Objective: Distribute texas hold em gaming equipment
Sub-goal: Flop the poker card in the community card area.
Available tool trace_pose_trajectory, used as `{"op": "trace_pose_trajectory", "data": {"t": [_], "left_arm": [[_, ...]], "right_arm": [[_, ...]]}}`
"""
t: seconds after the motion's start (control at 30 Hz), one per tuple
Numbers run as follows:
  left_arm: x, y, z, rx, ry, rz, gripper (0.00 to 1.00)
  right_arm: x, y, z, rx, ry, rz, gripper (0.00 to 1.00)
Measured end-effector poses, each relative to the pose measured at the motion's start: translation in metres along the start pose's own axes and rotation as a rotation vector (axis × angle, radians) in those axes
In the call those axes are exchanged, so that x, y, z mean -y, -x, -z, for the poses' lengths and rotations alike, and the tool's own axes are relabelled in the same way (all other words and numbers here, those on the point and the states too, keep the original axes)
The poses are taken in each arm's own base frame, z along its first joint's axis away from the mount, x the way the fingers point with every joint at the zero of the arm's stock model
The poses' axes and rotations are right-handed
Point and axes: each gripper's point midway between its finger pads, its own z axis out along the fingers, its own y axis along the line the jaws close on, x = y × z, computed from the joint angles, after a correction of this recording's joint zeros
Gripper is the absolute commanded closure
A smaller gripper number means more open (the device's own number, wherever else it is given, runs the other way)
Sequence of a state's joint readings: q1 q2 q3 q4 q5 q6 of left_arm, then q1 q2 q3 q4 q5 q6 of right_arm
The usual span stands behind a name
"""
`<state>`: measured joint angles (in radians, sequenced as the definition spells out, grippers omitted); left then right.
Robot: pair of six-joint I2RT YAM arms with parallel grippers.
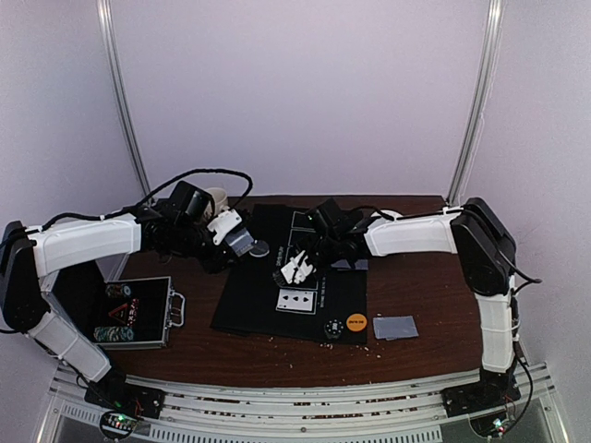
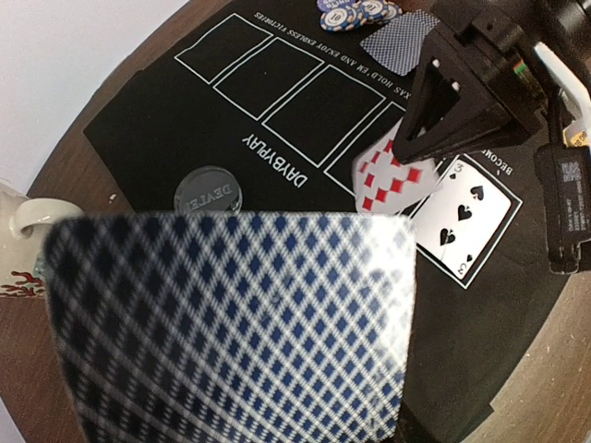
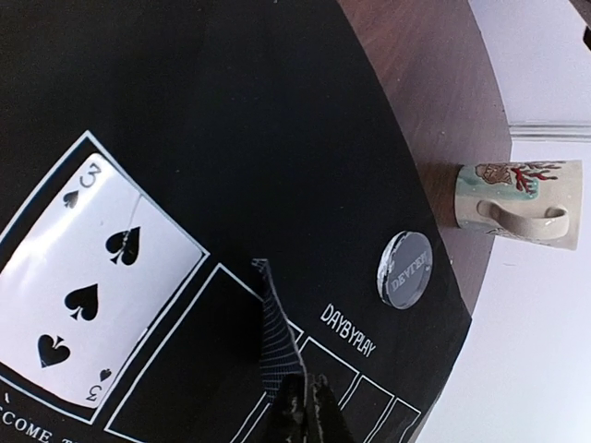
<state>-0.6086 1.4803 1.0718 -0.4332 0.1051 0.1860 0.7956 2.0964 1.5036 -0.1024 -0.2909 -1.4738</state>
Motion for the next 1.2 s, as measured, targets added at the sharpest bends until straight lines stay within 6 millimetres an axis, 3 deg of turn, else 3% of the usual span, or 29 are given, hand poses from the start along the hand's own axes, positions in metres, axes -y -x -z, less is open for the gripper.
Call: {"op": "trace_pose_trajectory", "data": {"t": [0.23, 0.33, 0.67, 0.77, 0.9, 1.07, 1.2], "left_arm": [[0.000, 0.000, 0.000, 0.000, 0.000, 0.000, 0.58], [0.000, 0.000, 0.000, 0.000, 0.000, 0.000, 0.58], [0.000, 0.000, 0.000, 0.000, -0.002, -0.001, 0.58], [0.000, 0.000, 0.000, 0.000, -0.003, -0.001, 0.58], [0.001, 0.000, 0.000, 0.001, -0.003, -0.001, 0.58], [0.001, 0.000, 0.000, 0.001, -0.004, -0.001, 0.58], [0.001, 0.000, 0.000, 0.001, -0.005, -0.001, 0.58]], "right_arm": [[-0.046, -0.013, -0.006, -0.046, 0.110, 0.062, 0.77], [-0.050, -0.017, -0.003, -0.062, 0.112, 0.062, 0.68], [-0.008, -0.048, 0.049, -0.169, -0.089, -0.076, 0.41], [0.002, -0.050, 0.063, -0.167, -0.155, -0.159, 0.39], [0.015, -0.045, 0.083, -0.121, -0.292, -0.411, 0.32], [0.063, -0.047, 0.107, -0.018, -0.460, -1.031, 0.44], [0.096, -0.053, 0.112, 0.048, -0.507, -1.463, 0.48]]}}
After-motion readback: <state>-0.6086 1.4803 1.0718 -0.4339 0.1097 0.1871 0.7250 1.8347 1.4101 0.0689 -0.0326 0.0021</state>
